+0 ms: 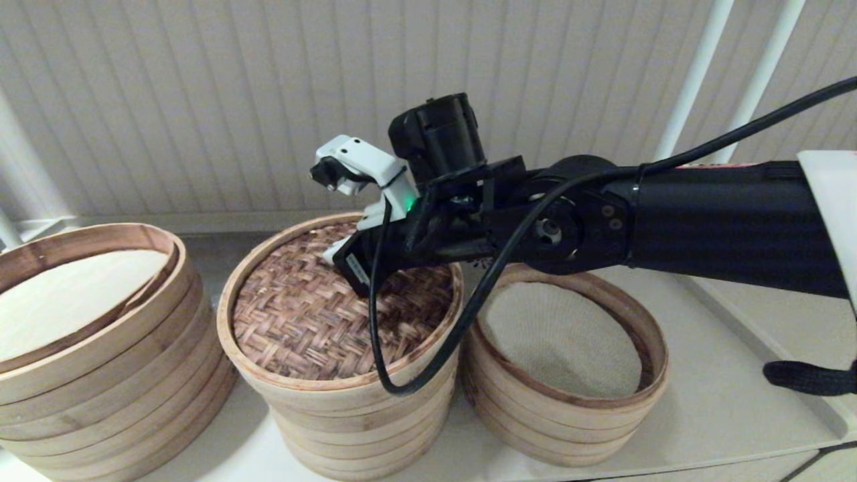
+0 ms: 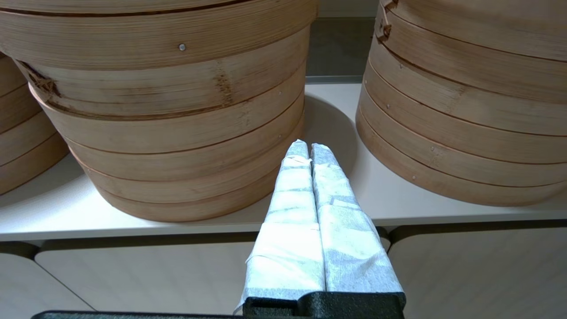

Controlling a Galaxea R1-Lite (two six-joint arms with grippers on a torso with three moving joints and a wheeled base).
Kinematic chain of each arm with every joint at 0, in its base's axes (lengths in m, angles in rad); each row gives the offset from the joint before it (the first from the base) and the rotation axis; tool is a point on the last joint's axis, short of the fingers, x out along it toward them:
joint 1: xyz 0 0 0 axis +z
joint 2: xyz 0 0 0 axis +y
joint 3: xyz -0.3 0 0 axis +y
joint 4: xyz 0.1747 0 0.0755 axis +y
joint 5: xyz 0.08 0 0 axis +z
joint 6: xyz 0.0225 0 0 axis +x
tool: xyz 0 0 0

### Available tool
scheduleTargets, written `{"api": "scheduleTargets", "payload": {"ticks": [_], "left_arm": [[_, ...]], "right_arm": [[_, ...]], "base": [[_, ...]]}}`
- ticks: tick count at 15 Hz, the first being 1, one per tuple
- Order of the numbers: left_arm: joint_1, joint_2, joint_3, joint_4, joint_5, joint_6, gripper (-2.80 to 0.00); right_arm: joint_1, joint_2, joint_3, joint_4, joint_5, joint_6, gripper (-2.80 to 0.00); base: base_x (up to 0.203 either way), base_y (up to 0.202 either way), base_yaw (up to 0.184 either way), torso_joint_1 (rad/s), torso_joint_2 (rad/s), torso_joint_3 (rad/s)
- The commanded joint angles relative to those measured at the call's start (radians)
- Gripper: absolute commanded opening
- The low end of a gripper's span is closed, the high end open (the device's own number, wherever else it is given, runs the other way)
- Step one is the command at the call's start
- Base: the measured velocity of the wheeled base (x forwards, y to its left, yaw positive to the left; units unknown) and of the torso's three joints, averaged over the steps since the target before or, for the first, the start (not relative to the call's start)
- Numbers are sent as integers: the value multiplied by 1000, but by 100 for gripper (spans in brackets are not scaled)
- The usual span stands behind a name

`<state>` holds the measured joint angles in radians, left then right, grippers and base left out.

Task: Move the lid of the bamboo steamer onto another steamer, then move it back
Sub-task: Put the steamer

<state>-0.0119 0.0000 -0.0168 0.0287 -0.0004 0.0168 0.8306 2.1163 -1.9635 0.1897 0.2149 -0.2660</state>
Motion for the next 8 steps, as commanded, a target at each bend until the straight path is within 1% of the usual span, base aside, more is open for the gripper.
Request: {"api": "scheduleTargets", "payload": {"ticks": [1, 4, 8], "left_arm": [[0, 2, 0, 0, 0, 0, -280], [0, 2, 0, 0, 0, 0, -280], [0, 2, 0, 0, 0, 0, -280]], "right_arm": [[-1, -20, 0, -9, 1, -2, -280], [-10, -25, 0, -18, 3, -2, -280], [-2, -1, -2, -27, 3, -4, -280]], "base": [[0, 0, 0, 0, 0, 0], [0, 0, 0, 0, 0, 0], [0, 0, 0, 0, 0, 0]]}}
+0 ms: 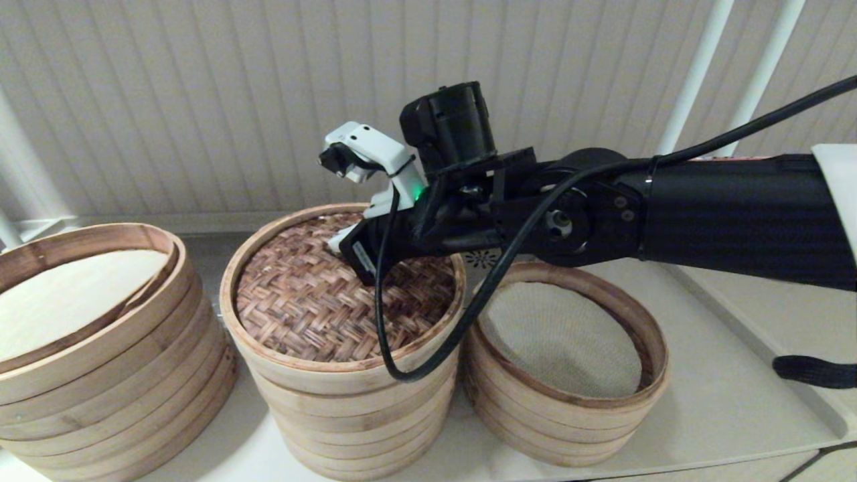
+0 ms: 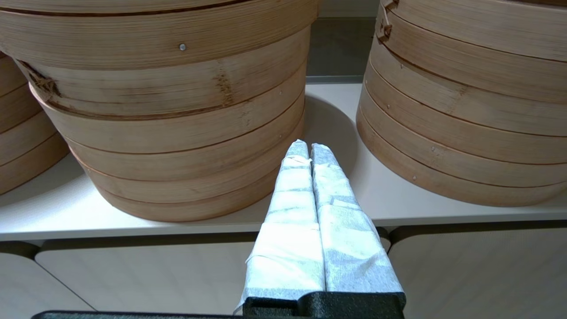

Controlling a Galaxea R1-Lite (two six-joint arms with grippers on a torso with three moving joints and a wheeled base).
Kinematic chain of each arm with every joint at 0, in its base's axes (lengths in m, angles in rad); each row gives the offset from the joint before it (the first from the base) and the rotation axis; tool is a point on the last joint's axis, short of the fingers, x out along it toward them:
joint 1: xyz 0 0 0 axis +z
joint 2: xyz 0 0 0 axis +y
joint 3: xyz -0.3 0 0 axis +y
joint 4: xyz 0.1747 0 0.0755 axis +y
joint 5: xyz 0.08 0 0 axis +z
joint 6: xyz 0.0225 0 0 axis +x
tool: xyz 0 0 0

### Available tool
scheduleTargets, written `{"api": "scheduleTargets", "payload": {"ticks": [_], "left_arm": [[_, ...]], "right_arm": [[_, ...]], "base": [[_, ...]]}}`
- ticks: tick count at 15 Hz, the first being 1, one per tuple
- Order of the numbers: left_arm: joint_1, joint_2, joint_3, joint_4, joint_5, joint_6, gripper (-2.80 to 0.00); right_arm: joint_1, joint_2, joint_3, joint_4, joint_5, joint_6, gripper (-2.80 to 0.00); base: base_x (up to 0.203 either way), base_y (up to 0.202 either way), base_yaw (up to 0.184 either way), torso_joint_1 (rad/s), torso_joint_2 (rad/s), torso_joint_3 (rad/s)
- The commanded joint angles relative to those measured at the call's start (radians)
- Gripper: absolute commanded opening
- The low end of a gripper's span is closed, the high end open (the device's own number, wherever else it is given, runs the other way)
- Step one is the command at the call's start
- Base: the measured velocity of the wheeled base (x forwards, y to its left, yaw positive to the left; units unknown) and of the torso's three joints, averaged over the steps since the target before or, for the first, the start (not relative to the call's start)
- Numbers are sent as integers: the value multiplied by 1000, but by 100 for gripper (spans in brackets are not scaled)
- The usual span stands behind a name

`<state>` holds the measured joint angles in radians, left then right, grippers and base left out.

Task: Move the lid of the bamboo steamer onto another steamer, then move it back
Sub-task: Put the steamer

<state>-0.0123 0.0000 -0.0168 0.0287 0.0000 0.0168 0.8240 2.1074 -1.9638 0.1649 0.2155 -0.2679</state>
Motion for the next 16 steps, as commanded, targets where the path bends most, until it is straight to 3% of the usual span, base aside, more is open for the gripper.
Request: {"api": "scheduleTargets", "payload": {"ticks": [1, 16], "left_arm": [[0, 2, 0, 0, 0, 0, -280], [0, 2, 0, 0, 0, 0, -280]], "right_arm": [[5, 14, -1, -14, 2, -2, -280], [-16, 39, 0, -13, 1, -2, -280]], "base": [[0, 0, 0, 0, 0, 0], [0, 0, 0, 0, 0, 0]]}}
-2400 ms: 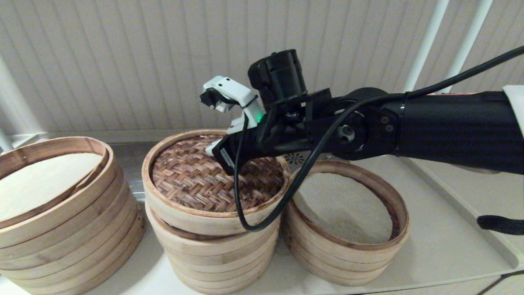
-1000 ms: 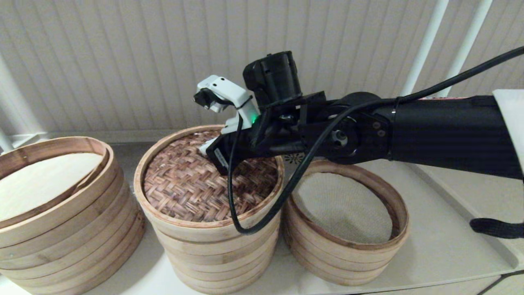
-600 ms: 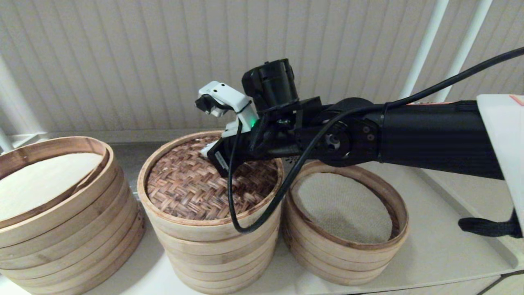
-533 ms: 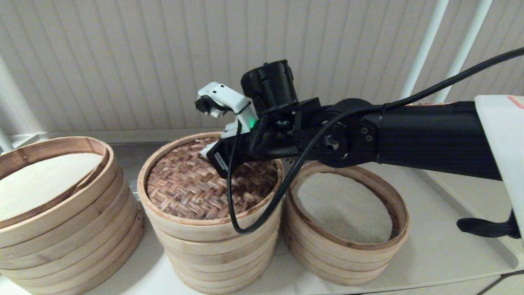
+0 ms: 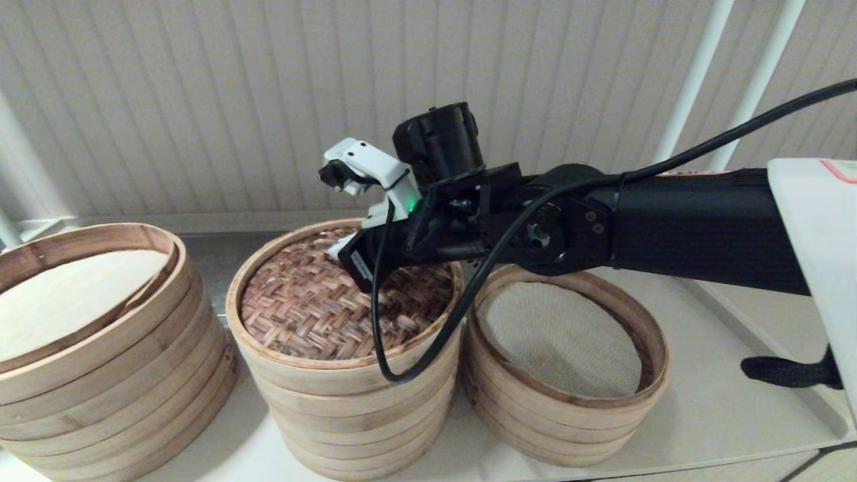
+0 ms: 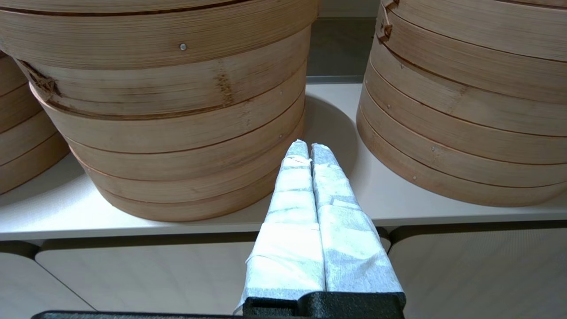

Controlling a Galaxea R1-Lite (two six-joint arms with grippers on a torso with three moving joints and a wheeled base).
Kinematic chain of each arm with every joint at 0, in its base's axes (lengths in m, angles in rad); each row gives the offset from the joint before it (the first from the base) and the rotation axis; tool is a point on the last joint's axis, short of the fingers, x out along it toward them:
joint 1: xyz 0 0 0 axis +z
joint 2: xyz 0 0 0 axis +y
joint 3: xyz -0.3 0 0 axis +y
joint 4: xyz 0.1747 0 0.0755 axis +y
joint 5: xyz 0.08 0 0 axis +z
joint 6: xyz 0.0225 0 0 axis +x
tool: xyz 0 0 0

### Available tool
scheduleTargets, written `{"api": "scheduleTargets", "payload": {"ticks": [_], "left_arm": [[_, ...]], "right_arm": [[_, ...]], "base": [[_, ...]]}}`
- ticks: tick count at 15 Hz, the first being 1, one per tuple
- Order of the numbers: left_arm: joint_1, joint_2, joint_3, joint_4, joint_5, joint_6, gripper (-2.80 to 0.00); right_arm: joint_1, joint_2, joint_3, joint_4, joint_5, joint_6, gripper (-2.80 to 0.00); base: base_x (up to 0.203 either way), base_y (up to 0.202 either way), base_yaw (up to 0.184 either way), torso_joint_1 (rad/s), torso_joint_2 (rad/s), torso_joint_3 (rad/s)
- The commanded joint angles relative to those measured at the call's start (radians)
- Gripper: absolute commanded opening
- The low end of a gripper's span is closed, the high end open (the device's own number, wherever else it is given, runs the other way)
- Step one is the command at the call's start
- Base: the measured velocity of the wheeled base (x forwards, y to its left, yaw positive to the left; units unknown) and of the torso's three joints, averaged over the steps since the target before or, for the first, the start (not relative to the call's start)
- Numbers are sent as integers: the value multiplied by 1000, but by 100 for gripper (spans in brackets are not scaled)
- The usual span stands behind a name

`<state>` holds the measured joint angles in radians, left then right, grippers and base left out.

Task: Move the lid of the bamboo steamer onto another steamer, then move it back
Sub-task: Put the steamer

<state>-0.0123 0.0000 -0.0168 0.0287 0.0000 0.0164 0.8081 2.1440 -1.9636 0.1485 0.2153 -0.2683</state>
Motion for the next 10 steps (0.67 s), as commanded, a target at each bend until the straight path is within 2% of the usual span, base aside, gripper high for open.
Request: {"api": "scheduleTargets", "payload": {"ticks": [1, 6, 8, 9, 10], "left_arm": [[0, 2, 0, 0, 0, 0, -280], [0, 2, 0, -1, 0, 0, -280], [0, 2, 0, -1, 0, 0, -280], [0, 2, 0, -1, 0, 0, -280], [0, 2, 0, -1, 0, 0, -280]], "right_arm": [[2, 0, 0, 3, -7, -2, -280], [11, -7, 2, 20, -80, -2, -280], [11, -9, 2, 46, -85, -9, -280], [11, -9, 2, 49, -86, -20, 0], [13, -10, 2, 45, -86, -22, 0]], "base": [[0, 0, 0, 0, 0, 0], [0, 0, 0, 0, 0, 0], [0, 0, 0, 0, 0, 0], [0, 0, 0, 0, 0, 0], [0, 0, 0, 0, 0, 0]]}}
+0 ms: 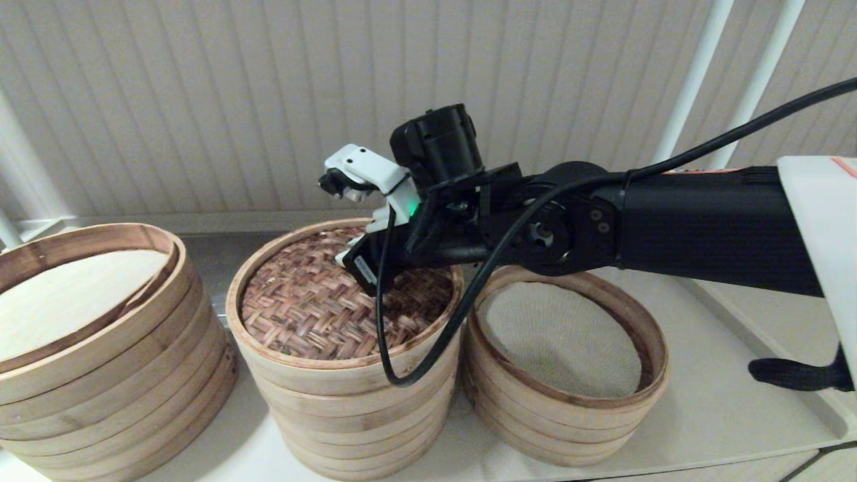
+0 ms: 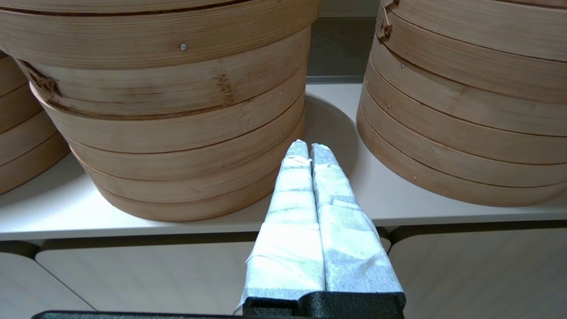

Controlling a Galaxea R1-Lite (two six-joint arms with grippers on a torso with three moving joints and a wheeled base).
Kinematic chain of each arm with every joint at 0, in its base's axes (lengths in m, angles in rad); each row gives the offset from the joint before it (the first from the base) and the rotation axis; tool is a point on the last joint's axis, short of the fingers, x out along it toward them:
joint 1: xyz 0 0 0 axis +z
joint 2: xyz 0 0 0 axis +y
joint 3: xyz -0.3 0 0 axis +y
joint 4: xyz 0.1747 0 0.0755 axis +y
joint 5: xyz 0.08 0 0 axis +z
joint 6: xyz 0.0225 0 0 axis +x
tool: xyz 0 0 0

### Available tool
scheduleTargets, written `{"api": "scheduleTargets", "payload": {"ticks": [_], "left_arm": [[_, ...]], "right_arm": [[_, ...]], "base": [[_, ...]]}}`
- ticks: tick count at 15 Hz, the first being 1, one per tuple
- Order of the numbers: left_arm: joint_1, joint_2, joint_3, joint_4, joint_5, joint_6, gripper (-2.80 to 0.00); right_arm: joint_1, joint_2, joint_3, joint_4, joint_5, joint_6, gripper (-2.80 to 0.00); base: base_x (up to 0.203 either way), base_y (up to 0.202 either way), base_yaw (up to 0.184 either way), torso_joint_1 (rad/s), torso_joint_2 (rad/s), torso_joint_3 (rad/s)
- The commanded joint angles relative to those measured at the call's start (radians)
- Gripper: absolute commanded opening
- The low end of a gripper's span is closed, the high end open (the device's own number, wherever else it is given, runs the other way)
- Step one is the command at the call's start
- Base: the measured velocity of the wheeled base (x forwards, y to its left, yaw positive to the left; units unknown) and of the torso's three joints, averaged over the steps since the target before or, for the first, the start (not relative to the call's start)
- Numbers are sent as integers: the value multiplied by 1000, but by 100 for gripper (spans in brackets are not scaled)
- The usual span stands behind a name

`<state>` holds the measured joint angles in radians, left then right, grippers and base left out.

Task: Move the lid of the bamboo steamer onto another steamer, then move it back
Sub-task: Put the steamer, then pick up the steamer

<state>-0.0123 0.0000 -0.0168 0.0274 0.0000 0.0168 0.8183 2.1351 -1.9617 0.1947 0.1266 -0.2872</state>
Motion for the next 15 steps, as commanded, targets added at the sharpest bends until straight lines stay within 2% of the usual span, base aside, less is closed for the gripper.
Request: {"api": "scheduleTargets", "payload": {"ticks": [1, 5, 10, 13, 14, 15], "left_arm": [[0, 2, 0, 0, 0, 0, -280], [0, 2, 0, 0, 0, 0, -280], [0, 2, 0, 2, 0, 0, -280], [0, 2, 0, 2, 0, 0, -280], [0, 2, 0, 2, 0, 0, -280], [0, 2, 0, 2, 0, 0, -280]], "right_arm": [[4, -1, 0, -9, 2, -4, 0], [3, -23, 0, -11, 8, -3, 0], [-9, -150, 4, -1, -1, 7, 0], [-13, -250, 49, -1, -66, 39, 0], [-22, -294, 81, -3, -87, 47, -280], [-36, -341, 113, -4, -99, 51, -280]], "base": [[0, 0, 0, 0, 0, 0], [0, 0, 0, 0, 0, 0], [0, 0, 0, 0, 0, 0], [0, 0, 0, 0, 0, 0], [0, 0, 0, 0, 0, 0], [0, 0, 0, 0, 0, 0]]}}
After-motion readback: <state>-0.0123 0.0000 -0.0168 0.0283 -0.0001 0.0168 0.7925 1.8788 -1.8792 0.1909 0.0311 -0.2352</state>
